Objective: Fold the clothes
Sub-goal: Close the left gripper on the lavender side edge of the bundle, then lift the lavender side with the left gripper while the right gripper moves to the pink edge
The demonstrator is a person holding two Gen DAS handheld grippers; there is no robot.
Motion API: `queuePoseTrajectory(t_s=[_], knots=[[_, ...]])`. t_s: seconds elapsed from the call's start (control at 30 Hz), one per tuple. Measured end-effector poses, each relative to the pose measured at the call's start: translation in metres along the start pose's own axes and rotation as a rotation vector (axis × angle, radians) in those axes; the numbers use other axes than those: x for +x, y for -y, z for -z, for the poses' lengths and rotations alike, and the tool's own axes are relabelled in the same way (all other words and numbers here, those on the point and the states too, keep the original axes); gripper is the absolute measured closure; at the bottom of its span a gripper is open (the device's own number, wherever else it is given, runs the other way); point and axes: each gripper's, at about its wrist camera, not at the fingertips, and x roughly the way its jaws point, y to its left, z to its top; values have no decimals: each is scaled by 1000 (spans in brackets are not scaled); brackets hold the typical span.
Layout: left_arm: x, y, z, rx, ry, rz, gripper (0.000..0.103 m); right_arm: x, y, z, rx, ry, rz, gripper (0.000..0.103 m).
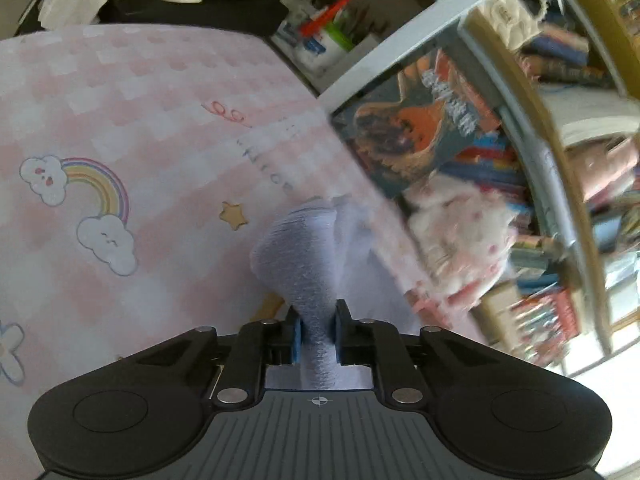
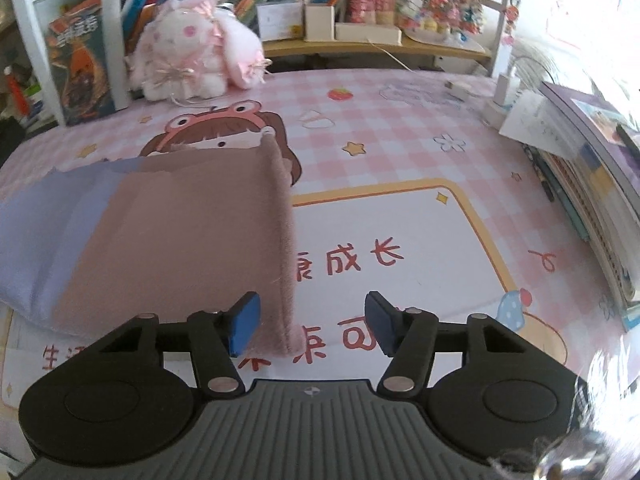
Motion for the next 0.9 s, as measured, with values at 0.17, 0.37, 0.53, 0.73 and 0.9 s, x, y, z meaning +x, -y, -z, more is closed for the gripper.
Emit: queuePoseTrajectory(t_s=[0.17, 0.37, 0.53, 0.73, 0.9], knots=[[16, -32, -7, -207, -49, 23, 73, 6, -3, -1, 5, -19, 3, 46], [25, -34, -10, -258, -41, 56, 70, 16, -8, -4, 2, -35, 9, 49], [32, -31, -10, -289, -28, 38, 86, 28, -9, -6, -4, -70, 9, 53], [1, 19, -8, 115, 60, 99, 90, 35, -8, -8, 10, -90, -1, 54], [9, -14, -16, -37, -3, 44, 90, 38, -10, -11, 3, -93, -22, 59]])
